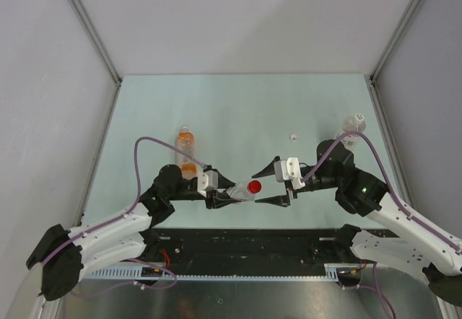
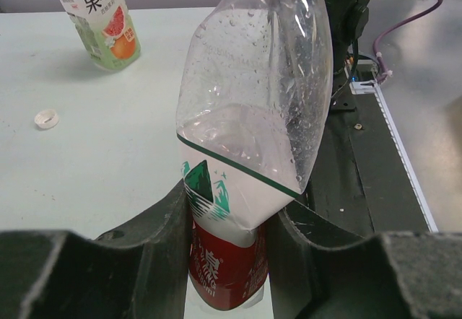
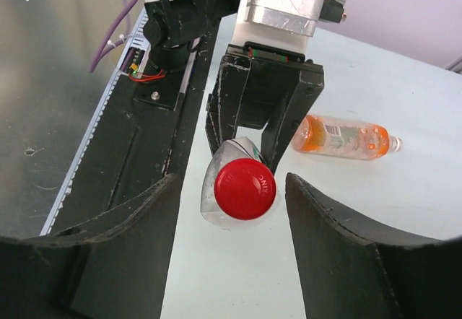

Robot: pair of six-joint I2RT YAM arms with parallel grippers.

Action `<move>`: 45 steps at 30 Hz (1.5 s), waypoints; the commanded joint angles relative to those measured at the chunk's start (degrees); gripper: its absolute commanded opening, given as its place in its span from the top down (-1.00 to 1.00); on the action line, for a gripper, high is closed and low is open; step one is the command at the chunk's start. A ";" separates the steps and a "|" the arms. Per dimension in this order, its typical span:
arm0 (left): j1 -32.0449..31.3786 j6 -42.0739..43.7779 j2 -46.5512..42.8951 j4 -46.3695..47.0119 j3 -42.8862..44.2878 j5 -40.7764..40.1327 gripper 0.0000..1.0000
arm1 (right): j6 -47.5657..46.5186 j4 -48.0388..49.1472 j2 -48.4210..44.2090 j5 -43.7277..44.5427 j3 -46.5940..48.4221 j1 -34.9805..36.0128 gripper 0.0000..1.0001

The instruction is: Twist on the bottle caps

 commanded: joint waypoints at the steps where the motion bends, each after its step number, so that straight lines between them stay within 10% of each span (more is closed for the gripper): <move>1: 0.43 1.54 0.26 1.65 0.96 0.79 1.00 | -0.42 3.03 -1.25 -0.04 0.48 0.86 -0.27; 22: 0.44 0.52 -0.85 1.46 1.82 -1.30 1.00 | 5.38 0.41 0.28 6.68 1.18 1.44 0.55; 36: -1.81 1.27 -0.22 2.32 6.89 -32.78 1.00 | 55.12 6.89 10.63 47.93 1.14 4.48 0.99; 45: -5.55 1.07 6.39 5.69 9.18 -47.94 1.00 | 70.72 9.56 15.32 66.62 1.31 4.92 1.00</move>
